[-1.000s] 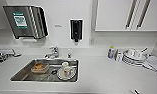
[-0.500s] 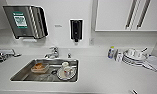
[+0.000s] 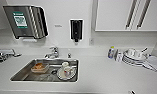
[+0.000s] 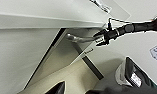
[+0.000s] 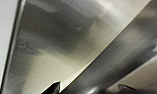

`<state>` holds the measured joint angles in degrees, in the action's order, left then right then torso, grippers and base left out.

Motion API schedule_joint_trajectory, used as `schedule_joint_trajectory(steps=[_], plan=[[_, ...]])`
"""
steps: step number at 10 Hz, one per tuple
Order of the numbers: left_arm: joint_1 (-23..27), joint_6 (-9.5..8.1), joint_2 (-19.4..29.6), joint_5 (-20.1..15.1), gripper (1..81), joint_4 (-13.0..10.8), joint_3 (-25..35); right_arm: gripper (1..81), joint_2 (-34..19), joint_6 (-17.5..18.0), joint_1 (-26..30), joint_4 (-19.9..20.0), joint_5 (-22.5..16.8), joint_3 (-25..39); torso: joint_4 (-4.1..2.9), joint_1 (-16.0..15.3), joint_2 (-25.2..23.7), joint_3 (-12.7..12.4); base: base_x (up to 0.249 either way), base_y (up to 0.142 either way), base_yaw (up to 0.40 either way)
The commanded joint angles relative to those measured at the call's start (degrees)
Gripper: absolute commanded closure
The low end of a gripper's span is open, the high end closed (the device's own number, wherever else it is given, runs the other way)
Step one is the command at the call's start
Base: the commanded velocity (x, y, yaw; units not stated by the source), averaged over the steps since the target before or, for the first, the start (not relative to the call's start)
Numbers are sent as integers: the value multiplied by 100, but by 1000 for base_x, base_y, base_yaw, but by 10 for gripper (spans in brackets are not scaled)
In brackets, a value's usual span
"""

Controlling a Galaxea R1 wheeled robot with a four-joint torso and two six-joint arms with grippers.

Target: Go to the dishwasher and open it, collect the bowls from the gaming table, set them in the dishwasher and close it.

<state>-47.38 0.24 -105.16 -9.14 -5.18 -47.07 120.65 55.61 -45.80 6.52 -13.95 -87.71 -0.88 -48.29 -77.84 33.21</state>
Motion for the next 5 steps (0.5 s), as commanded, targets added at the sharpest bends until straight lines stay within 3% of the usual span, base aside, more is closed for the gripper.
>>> schedule_joint_trajectory(steps=[1, 5], plan=[[497, 55, 126, -114, 10, -36, 110, 10, -47, 2, 339, -125, -346, -166, 0, 0, 0, 0, 0, 0, 0], [497, 46, 11, -132, 10, -36, -30, 10, -38, -33, 66, -116, -346, -132, 0, 0, 0, 0, 0, 0, 0]])
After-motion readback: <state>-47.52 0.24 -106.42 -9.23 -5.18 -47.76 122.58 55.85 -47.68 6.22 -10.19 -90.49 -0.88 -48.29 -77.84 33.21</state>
